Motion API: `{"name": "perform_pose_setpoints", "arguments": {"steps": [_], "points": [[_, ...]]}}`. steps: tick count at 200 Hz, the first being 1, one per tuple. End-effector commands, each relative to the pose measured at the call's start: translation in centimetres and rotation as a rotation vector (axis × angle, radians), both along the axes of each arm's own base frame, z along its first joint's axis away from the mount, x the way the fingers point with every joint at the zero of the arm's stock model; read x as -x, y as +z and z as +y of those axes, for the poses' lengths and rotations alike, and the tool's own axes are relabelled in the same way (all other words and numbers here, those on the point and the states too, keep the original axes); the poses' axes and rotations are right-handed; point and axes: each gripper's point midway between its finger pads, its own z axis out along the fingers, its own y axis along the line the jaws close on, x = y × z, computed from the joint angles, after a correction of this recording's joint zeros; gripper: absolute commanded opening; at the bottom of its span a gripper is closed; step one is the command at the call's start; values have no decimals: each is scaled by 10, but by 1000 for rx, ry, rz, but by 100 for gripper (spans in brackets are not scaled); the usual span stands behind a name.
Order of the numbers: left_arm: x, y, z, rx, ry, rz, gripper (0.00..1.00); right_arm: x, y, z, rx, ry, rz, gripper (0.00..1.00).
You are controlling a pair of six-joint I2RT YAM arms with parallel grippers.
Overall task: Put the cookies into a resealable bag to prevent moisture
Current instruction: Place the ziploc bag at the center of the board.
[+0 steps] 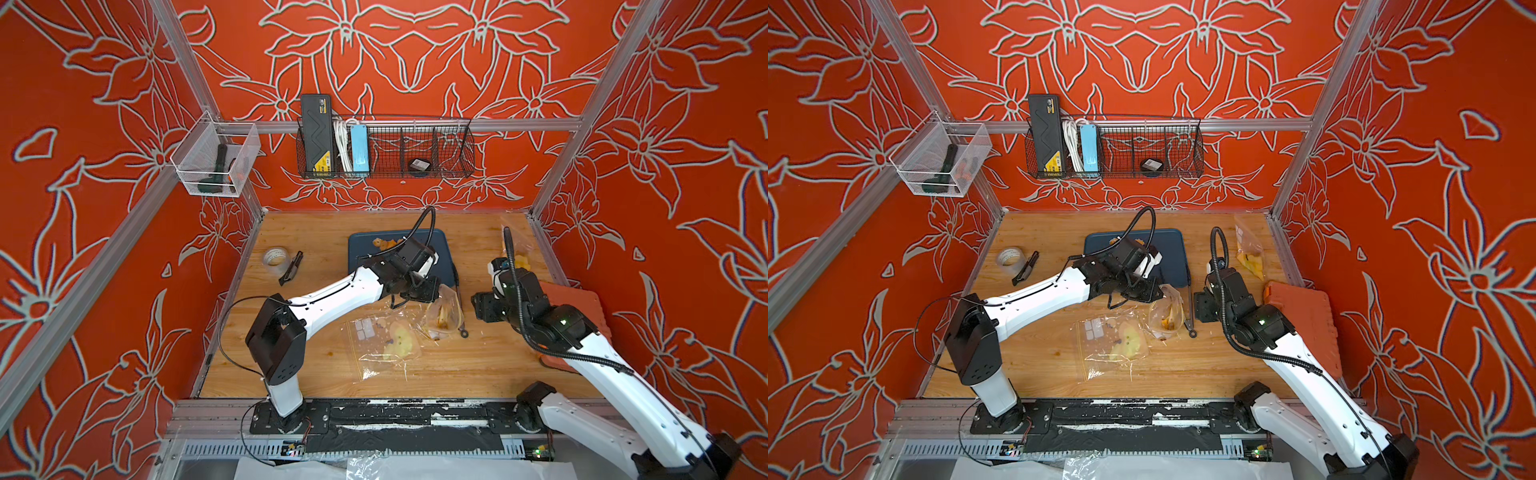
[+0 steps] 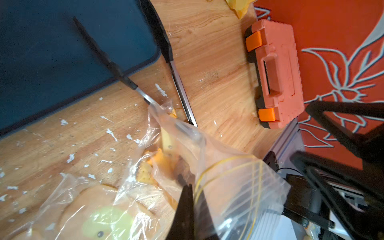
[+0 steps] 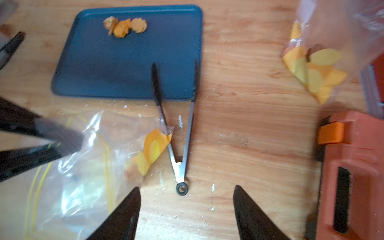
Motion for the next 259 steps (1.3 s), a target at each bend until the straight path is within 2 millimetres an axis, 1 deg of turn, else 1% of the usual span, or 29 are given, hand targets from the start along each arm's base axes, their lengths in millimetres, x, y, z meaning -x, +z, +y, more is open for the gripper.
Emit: {"name": "perform_pose_setpoints", "arguments": {"steps": [1,16,37,65,79,86,89,97,103,113,125,136,144,147,150,156,164,166,171,175,177,188,207,221,239,259], "points": [[-2,-5,10,-84,-18,-28,7,19,12,34,-150,158,76,72],[-2,-5,9,-82,-19,-29,11,23,15,45,-211,190,90,74],[-3,-4,7,-73,-20,-33,13,21,11,47,-226,180,100,74],[-1,-8,5,-61,-26,-20,13,14,-4,51,-223,152,150,74],[0,-6,5,-50,-37,-27,18,6,-15,50,-200,106,184,71],[2,-2,4,-36,-47,-39,24,2,-18,49,-190,80,197,69],[2,0,3,-25,-54,-50,28,0,-19,48,-186,66,201,66],[4,14,1,22,-70,-93,40,-4,-22,44,-179,22,204,61],[3,23,4,44,-60,-134,48,-8,-24,44,-186,-8,200,58],[2,38,14,69,-31,-208,60,-14,-24,44,-203,-36,186,53],[2,50,28,77,13,-285,76,-21,-23,43,-208,-69,178,48],[2,55,40,91,51,-341,90,-26,-24,43,-201,-91,182,44],[5,59,47,108,65,-377,96,-30,-25,43,-194,-105,187,41],[5,63,48,123,69,-394,97,-31,-25,43,-195,-108,187,40],[8,60,50,129,70,-398,97,-33,-24,44,-195,-109,186,39],[10,62,53,159,75,-429,97,-35,-26,46,-197,-110,192,38],[15,64,57,206,73,-475,92,-39,-27,47,-195,-112,199,37],[17,60,58,210,72,-478,90,-40,-27,47,-193,-112,202,37],[21,61,62,237,78,-504,87,-41,-28,48,-187,-114,207,37],[24,62,64,256,75,-531,87,-43,-30,48,-183,-116,212,37],[26,59,65,259,68,-538,87,-43,-30,48,-180,-118,213,37],[38,55,67,276,19,-600,89,-47,-32,45,-169,-132,221,37],[53,44,67,233,-25,-668,89,-52,-35,43,-173,-144,233,37],[63,35,63,190,-50,-701,89,-53,-38,46,-191,-137,253,37],[76,23,51,123,-98,-749,88,-54,-42,45,-200,-143,270,37],[88,15,38,61,-128,-809,87,-53,-46,44,-213,-154,286,38]]}}
